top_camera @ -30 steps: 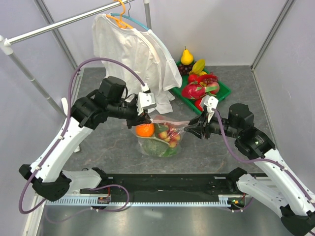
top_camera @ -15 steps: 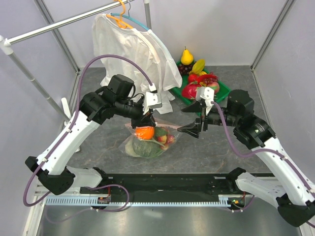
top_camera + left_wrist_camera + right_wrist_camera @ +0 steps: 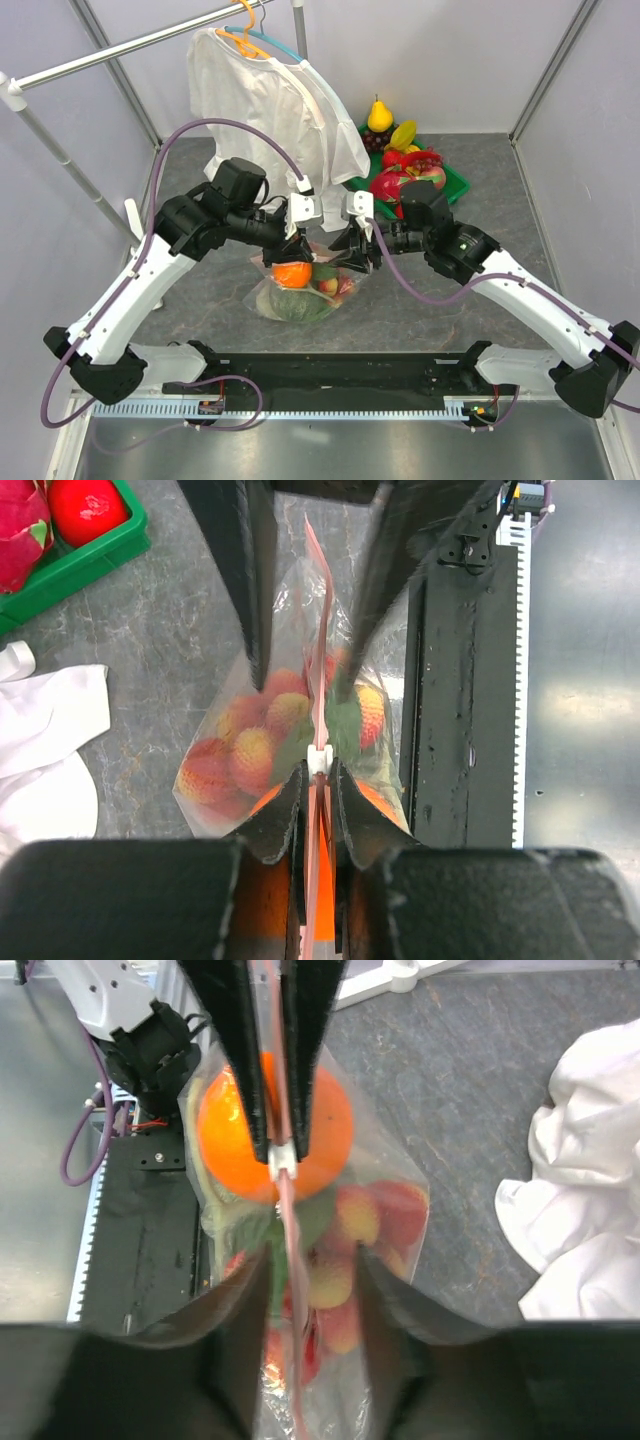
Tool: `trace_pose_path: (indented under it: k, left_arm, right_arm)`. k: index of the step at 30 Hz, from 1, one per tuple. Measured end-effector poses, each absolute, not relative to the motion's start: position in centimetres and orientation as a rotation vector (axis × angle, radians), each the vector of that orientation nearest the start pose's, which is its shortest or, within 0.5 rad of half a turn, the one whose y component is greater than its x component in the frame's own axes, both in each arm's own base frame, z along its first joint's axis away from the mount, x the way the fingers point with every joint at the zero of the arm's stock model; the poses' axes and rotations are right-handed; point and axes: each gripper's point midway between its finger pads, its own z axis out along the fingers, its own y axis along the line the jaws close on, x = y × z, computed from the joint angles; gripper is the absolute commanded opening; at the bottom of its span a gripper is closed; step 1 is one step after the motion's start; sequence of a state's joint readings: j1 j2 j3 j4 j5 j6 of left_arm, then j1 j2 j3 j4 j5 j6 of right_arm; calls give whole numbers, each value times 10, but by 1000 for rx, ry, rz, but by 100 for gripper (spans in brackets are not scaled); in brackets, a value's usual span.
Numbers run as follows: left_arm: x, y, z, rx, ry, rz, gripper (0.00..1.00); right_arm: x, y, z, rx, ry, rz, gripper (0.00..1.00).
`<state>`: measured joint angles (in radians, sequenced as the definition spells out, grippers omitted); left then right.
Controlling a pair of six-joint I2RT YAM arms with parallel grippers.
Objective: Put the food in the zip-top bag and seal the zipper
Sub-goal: Zip the zipper food storage bag at the center of the board.
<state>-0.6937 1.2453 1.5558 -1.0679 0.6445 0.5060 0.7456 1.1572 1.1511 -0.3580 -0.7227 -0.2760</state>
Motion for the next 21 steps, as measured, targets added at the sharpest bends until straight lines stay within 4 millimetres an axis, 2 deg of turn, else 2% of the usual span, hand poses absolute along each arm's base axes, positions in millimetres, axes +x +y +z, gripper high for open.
trace_pose_path:
  k: [1,6,8,9,11,21]
  left_arm:
    - [165,-254,313,1545,1681,-844,2]
    - [161,-251,308,1528,1690,-853,2]
    - [159,-250,307,1521,1693,-856,2]
    - [159,-250,307,1517,1692,-856,2]
    - [158,-249,307,1505,1688,-857,2]
    - [158,-243,307,1456,1697,-826,2]
  right_arm:
    - [181,314,298,-1367,1425,1000,30]
    - [181,318,291,-1382,1443,961,31]
    - [181,318,289,-1388,1447,949,29]
    - [181,317,288,-1390,1450,945,18]
    - [181,317,288,-1395,1445,933,1]
    - [179,314,285,-1419,1453,879,0]
